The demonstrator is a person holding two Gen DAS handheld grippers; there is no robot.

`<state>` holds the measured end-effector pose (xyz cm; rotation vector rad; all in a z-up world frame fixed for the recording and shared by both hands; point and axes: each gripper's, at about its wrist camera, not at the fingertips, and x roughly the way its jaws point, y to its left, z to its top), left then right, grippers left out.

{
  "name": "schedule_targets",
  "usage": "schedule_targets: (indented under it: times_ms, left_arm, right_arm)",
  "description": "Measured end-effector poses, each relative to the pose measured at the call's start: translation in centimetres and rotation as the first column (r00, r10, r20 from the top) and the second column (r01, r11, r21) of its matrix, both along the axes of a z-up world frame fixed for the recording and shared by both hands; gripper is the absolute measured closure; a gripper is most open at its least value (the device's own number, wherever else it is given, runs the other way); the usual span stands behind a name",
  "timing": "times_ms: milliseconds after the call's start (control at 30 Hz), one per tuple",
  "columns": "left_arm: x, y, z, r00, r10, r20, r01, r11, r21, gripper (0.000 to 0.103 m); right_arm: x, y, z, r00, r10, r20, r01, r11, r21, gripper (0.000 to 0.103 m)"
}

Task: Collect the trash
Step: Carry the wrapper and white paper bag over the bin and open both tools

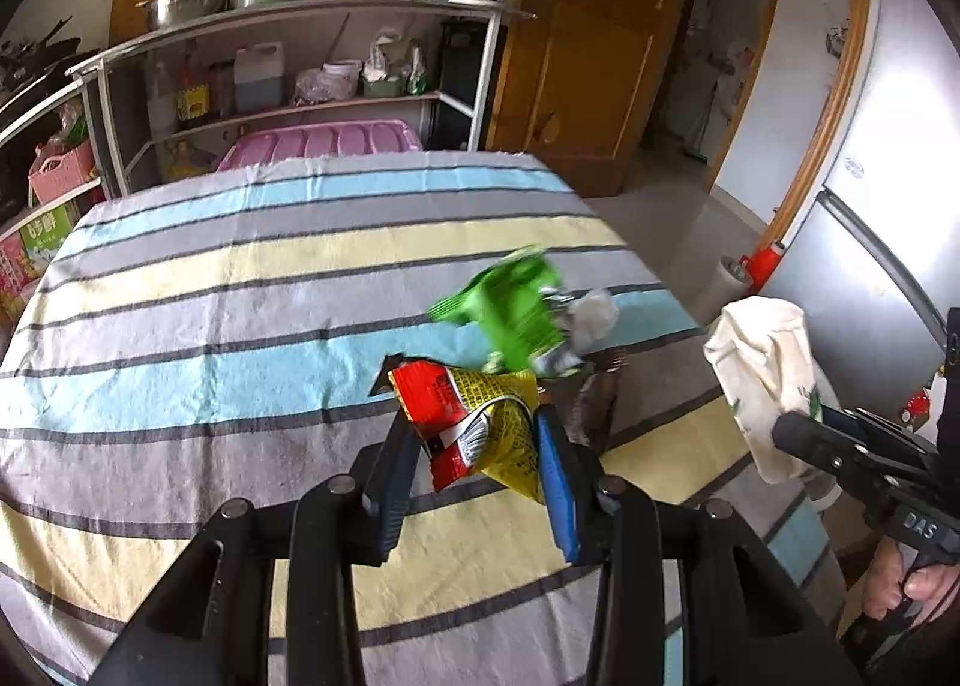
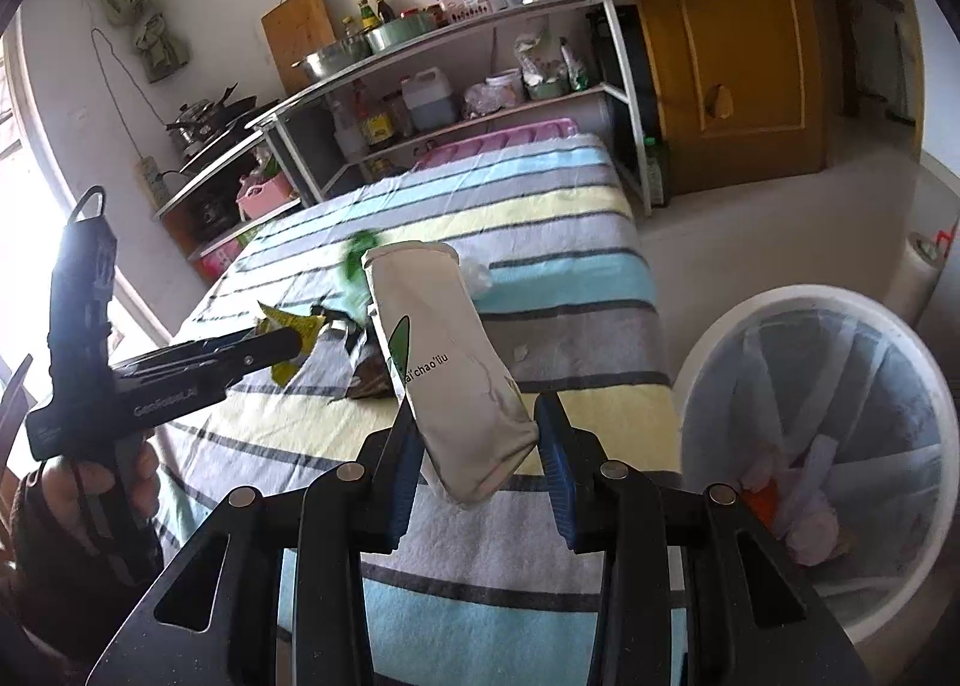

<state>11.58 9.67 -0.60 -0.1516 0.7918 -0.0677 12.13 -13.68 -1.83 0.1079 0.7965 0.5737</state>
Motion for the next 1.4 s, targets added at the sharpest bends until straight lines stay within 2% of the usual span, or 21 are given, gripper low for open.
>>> schedule_targets:
  times_ms: [367, 667, 1067, 1267, 1400]
  left_arm:
    - [0.1, -4.8, 2.2, 0.991, -0.120, 0.056, 0.119, 0.993, 0.014, 0.063]
    - [1.3, -10.2, 2.6, 0.969, -0.238, 0.066, 0.238, 0.971, 0.019, 0.063]
    - [3.2, -19.8, 2.1, 0.906, -0.421, 0.048, 0.420, 0.907, 0.032, 0.063]
    - [3.5, -23.3, 1.1, 0.880, -0.474, 0.014, 0.474, 0.880, 0.038, 0.063]
    - [3.9, -24.7, 0.3, 0.875, -0.484, -0.008, 0.484, 0.874, 0.036, 0.063]
  right_arm:
    - [-0.7, -2.9, 1.4, 0.996, -0.084, 0.028, 0.083, 0.996, 0.016, 0.065]
    - [-1.3, -7.0, 2.2, 0.982, -0.185, 0.042, 0.185, 0.983, 0.013, 0.065]
    - [-1.7, -14.8, 1.6, 0.923, -0.384, 0.023, 0.384, 0.923, -0.035, 0.065]
    - [-1.2, -17.6, -0.1, 0.894, -0.448, -0.022, 0.444, 0.892, -0.086, 0.065]
    - [-0.7, -18.7, -1.3, 0.880, -0.472, -0.046, 0.465, 0.878, -0.113, 0.065]
